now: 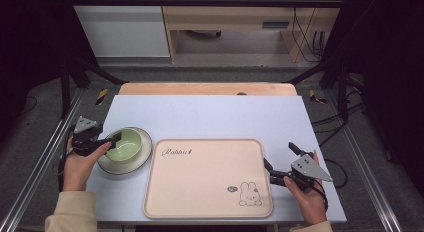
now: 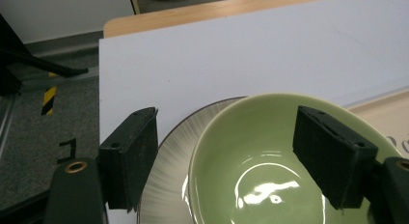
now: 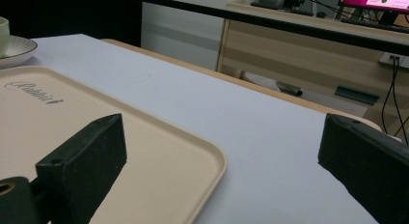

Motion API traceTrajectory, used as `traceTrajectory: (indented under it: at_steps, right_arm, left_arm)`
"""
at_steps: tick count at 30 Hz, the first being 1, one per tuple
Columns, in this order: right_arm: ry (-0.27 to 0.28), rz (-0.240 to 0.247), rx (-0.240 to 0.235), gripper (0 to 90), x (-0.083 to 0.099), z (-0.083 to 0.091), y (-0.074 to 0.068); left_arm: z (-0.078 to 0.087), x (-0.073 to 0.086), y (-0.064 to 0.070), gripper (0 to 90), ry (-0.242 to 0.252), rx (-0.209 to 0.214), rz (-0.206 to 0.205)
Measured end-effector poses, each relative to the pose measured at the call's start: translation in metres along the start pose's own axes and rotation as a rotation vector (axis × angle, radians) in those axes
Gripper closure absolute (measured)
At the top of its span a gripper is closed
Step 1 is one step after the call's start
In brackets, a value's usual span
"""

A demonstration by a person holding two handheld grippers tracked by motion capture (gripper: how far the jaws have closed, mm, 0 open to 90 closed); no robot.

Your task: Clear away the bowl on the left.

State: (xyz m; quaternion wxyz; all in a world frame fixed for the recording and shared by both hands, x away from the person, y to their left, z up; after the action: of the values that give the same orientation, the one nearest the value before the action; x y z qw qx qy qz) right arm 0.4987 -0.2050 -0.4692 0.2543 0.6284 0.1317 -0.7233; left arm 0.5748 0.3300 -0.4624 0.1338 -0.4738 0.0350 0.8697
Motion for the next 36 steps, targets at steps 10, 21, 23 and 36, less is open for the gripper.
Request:
traceTrajectory:
  at_steps: [10, 21, 23, 36]
  right_arm:
    - [0.004, -0.004, -0.004, 3.2, -0.001, 0.001, 0.0]
    - [0.001, -0.002, -0.008, 3.2, 0.0, 0.0, 0.0]
    - [0.002, -0.003, -0.008, 3.2, -0.001, 0.0, 0.0]
    - [-0.004, -0.005, -0.009, 3.2, 0.0, 0.0, 0.0]
  left_arm:
    - [-0.005, 0.011, -0.004, 34.9, -0.077, -0.009, 0.032]
    - [-0.011, 0.03, -0.012, 52.6, -0.167, -0.028, 0.046]
    - [-0.013, 0.034, -0.015, 55.9, -0.181, -0.032, 0.054]
    - [-0.019, 0.042, -0.01, 78.6, -0.204, 0.024, 0.101]
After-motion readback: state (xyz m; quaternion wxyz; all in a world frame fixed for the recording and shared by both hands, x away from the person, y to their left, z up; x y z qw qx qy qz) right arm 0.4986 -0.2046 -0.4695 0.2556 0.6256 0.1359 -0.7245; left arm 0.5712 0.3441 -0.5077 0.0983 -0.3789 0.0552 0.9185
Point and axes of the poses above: each handheld gripper's, and its own axes: z roughly backward along the jaws, x roughly out of its underside, y roughly to its right, the point moved 9 cm from there along -z, roughly forward along the jaws, and after that the axes turned 5 degrees about -x, right-handed, at the moved point
